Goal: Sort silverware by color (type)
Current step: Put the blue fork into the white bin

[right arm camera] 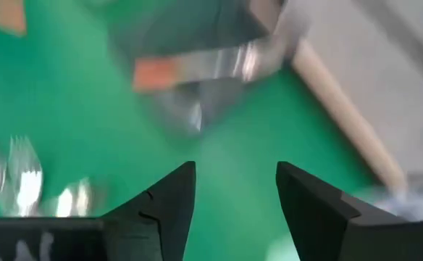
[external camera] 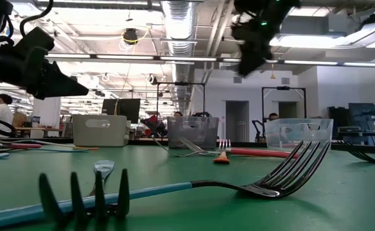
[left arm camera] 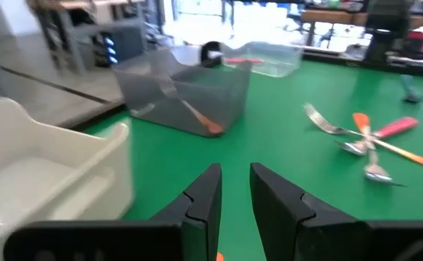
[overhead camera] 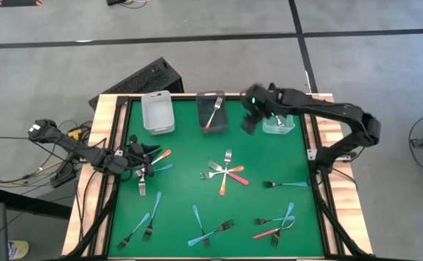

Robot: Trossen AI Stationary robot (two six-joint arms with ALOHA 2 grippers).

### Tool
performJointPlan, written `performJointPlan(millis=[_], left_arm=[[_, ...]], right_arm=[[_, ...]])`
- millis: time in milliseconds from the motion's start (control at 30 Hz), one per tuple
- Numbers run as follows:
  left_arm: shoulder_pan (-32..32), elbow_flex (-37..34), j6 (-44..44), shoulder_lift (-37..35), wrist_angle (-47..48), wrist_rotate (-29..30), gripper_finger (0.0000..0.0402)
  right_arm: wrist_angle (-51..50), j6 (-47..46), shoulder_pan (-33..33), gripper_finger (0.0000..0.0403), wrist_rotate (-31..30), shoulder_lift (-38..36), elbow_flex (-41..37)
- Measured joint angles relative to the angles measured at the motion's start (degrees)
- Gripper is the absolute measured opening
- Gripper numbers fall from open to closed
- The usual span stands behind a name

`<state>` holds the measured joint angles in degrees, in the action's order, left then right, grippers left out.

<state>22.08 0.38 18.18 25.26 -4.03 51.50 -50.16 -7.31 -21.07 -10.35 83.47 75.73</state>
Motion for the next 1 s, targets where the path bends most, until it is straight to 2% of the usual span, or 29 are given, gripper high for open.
performJointPlan(millis=[67, 200, 333, 633, 800, 1000], left_arm=[[0.05, 0.00, 1.24, 0.10, -0.06, -1.39, 0.0064], [0.05, 0.00, 3.69, 0.72, -0.09, -0.12, 0.0064], [0.05, 0.00, 6.98, 0.72, -0.09, -0.33, 0.0064], [0.05, 0.00, 9.32, 3.17, -0.12, -0.88, 0.0064], [0.05, 0.00, 11.22, 4.20, -0.09, 0.01, 0.0064], [0.05, 0.00, 12.58, 4.37, -0.09, 0.24, 0.0064]], right_arm=[[-7.72, -2.72, 3.31, 0.0209, -0.04, -0.78, -1.25], [-13.43, -7.55, 11.81, 0.0201, -0.02, -2.88, -6.89], [-14.22, -12.80, 21.15, 0.0196, 0.68, -4.40, -13.20], [-12.22, -27.81, 39.25, 0.0191, 7.20, -4.29, -26.19], [-5.05, -30.79, 44.57, 0.0191, 7.67, -4.32, -31.31], [-0.06, -31.34, 45.30, 0.0191, 7.63, -4.34, -35.63]])
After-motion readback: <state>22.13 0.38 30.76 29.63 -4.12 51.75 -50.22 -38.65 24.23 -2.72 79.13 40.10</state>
